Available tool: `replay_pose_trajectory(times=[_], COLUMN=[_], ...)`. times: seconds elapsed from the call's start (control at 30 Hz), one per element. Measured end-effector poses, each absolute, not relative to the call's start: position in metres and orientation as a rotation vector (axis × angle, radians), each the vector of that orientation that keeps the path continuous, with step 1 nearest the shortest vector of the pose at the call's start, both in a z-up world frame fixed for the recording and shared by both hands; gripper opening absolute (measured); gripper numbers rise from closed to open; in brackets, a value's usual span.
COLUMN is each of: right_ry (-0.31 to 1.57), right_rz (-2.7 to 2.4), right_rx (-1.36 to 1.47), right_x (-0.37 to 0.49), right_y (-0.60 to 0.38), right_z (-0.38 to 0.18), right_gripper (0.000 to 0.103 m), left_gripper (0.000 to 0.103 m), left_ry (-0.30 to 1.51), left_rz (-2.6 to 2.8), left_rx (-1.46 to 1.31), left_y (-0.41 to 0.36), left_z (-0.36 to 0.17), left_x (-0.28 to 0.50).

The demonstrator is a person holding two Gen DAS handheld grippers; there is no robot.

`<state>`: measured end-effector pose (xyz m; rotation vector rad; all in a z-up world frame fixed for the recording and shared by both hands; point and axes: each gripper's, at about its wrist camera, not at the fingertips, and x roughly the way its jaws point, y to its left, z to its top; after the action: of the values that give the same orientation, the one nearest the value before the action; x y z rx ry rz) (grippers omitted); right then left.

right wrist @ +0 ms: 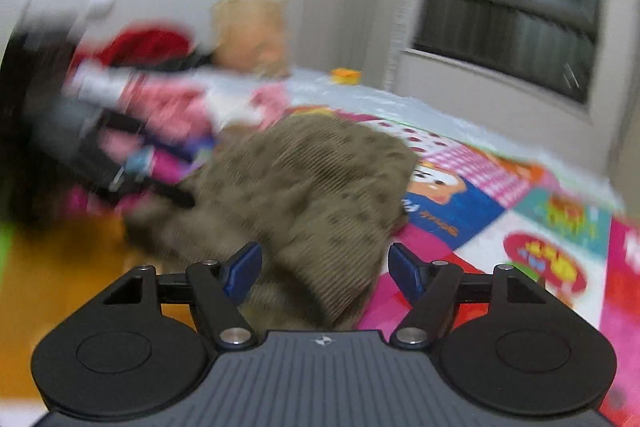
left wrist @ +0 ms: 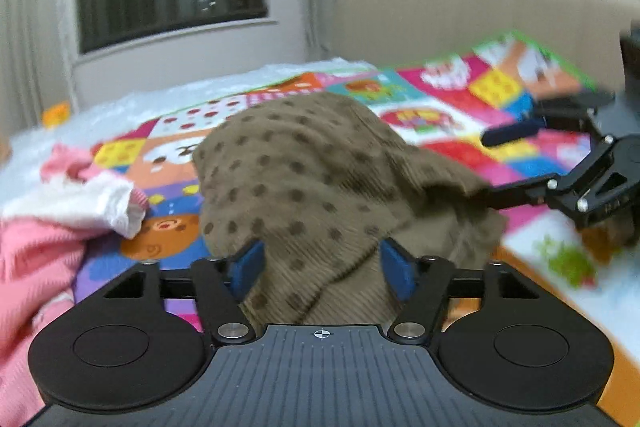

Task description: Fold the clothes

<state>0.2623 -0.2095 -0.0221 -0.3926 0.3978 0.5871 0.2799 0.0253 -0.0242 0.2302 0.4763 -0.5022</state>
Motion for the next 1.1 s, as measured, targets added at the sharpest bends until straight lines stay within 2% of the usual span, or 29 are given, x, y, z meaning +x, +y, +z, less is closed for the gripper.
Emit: replay_pose_trajectory(times=[0.1,0.13,0.17,0.2,0.23,0.3,0.33,0.37,0.4,0.5,0.57,0.6,0.67,0.7,0.73,0.83,0.87,0.9,0.93,0.97,1.0,1.03,1.1], right_ry=[0.374,0.369,0.368,0.369,0.366,0.354,0.352,0.362,0.384,0.463,0.505,0.505,0.494,0.491,0.491,0.499,0.501,0.503,0.505,0.507,0.511,0.516,0.525], right_rz=[0.558,0.547,0.535,0.522,0.503,0.448,0.421,0.403,0.391,0.381,0.379,0.372,0.355,0.346,0.338,0.292,0.286,0.284,0.283,0.281,0.292,0.309,0.342], right_rx=[-0.493,-0.513,-0.52,-0.519,-0.499,-0.417,-0.374,-0.337,-0.318,-0.303,-0.31,-0.308,-0.282,-0.254,-0.226,-0.182,-0.151,-0.11,-0.069,-0.028,0.011,0.049,0.125], right_x=[0.264,0.267,0.272,0.278,0.283,0.29,0.293,0.294,0.294,0.293,0.289,0.283,0.271,0.264,0.256,0.231,0.222,0.212,0.203,0.193,0.186,0.179,0.166], right_y=[-0.19,-0.184,-0.181,-0.18,-0.182,-0.196,-0.205,-0.215,-0.224,-0.241,-0.248,-0.25,-0.255,-0.259,-0.264,-0.276,-0.281,-0.288,-0.295,-0.301,-0.305,-0.308,-0.313], right_z=[-0.034,-0.037,-0.037,-0.037,-0.035,-0.025,-0.02,-0.015,-0.015,-0.027,-0.037,-0.039,-0.039,-0.037,-0.035,-0.031,-0.03,-0.028,-0.027,-0.025,-0.025,-0.025,-0.025], right_gripper=[0.07,0.061,0.032,0.022,0.007,0.004,0.003,0.003,0.003,0.003,0.004,0.005,0.016,0.02,0.029,0.048,0.058,0.064,0.076,0.091,0.098,0.103,0.103], left_gripper=[0.069,0.069,0.069,0.064,0.059,0.032,0.03,0.023,0.02,0.019,0.022,0.036,0.055,0.056,0.057,0.066,0.072,0.079,0.082,0.09,0.095,0.095,0.096], left_ry=[0.47,0.472,0.478,0.484,0.484,0.472,0.474,0.484,0.493,0.524,0.537,0.555,0.585,0.597,0.613,0.65,0.645,0.64,0.636,0.63,0.618,0.612,0.608], left_rz=[-0.488,-0.48,-0.478,-0.476,-0.467,-0.436,-0.432,-0.439,-0.447,-0.476,-0.489,-0.504,-0.521,-0.516,-0.507,-0.467,-0.449,-0.43,-0.411,-0.392,-0.371,-0.348,-0.28], left_rx=[0.303,0.321,0.331,0.341,0.349,0.354,0.336,0.311,0.287,0.234,0.146,0.076,-0.046,-0.076,-0.088,-0.118,-0.123,-0.127,-0.132,-0.137,-0.148,-0.162,-0.18], left_y=[0.012,0.009,0.009,0.008,0.008,0.013,0.017,0.021,0.024,0.027,0.03,0.033,0.036,0.036,0.033,0.026,0.024,0.021,0.019,0.017,0.016,0.015,0.012], left_z=[-0.029,-0.031,-0.033,-0.036,-0.037,-0.036,-0.032,-0.029,-0.026,-0.026,-0.024,-0.021,-0.02,-0.022,-0.024,-0.03,-0.031,-0.032,-0.033,-0.034,-0.036,-0.037,-0.041], left_x=[0.284,0.286,0.289,0.291,0.292,0.29,0.289,0.287,0.285,0.271,0.258,0.251,0.236,0.227,0.216,0.192,0.184,0.176,0.168,0.16,0.156,0.153,0.151])
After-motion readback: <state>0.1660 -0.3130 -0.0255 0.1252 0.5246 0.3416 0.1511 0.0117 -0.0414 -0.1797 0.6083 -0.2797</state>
